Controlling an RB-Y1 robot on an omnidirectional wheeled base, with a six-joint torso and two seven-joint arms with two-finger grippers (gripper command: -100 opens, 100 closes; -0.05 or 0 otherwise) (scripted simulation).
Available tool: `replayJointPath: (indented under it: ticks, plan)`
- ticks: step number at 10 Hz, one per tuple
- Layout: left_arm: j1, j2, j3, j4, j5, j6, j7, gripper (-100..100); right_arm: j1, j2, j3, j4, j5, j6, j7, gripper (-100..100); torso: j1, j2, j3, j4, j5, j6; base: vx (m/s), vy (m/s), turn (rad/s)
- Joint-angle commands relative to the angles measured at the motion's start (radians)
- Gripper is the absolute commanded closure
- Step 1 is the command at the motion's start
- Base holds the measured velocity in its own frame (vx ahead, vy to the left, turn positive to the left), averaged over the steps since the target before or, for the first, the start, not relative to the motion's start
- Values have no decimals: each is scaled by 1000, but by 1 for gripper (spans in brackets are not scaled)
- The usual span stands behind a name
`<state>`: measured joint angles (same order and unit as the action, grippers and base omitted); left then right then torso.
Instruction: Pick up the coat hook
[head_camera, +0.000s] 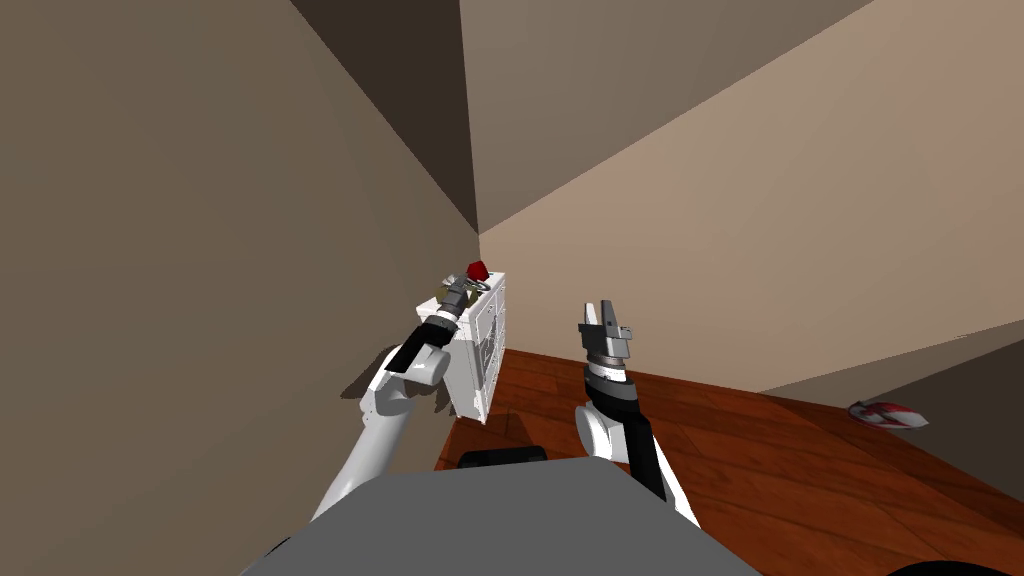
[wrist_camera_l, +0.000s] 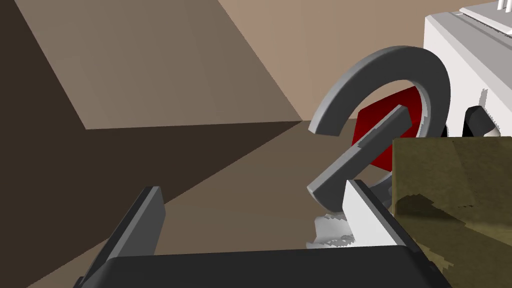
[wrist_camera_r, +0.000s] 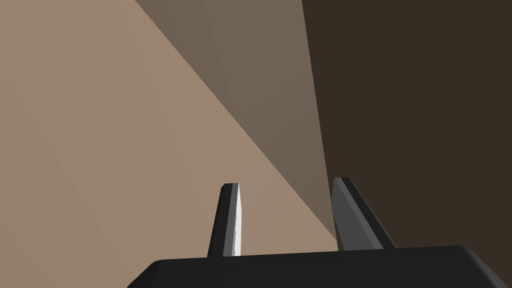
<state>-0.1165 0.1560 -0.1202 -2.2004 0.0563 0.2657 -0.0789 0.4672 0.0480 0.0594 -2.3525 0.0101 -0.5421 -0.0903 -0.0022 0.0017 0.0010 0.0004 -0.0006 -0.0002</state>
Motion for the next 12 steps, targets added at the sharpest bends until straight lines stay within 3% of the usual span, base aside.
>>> replayJointPath:
  ticks: [1,2,3,5,6,8,9,11,12]
  plan:
    - [-37,4,1,13,5,50,6,-100,0,0,0,0,0,0,0,0,0,0,0,0,0,0,-25,-39,-13]
    - [-37,4,1,13,5,63,6,-100,0,0,0,0,0,0,0,0,0,0,0,0,0,0,-8,-17,1]
    - [-82,7,1,34,11,103,17,-100,0,0,0,0,0,0,0,0,1,-1,-1,0,0,0,-23,-34,-20]
    - [-100,7,1,34,11,144,17,-100,0,0,0,0,0,0,0,0,0,-1,0,0,0,0,-16,-22,-5]
    - [-147,9,3,57,18,178,27,-100,0,0,0,0,0,0,0,0,2,-1,-1,0,0,0,-13,-25,-20]
    - [-163,9,3,57,18,226,27,-100,0,0,0,0,0,0,0,0,1,-1,-1,0,0,0,-12,-21,-5]
    - [-210,12,5,80,25,256,38,-100,0,0,0,0,0,0,0,0,2,-1,-1,0,0,0,-23,-20,-19]
    - [-226,12,5,80,25,308,38,-100,0,0,0,0,0,0,0,0,1,-1,0,0,0,0,-12,-16,-5]
    - [-270,14,8,104,32,344,50,-100,0,0,0,0,0,0,0,0,2,-1,-1,0,0,0,-12,-19,-17]
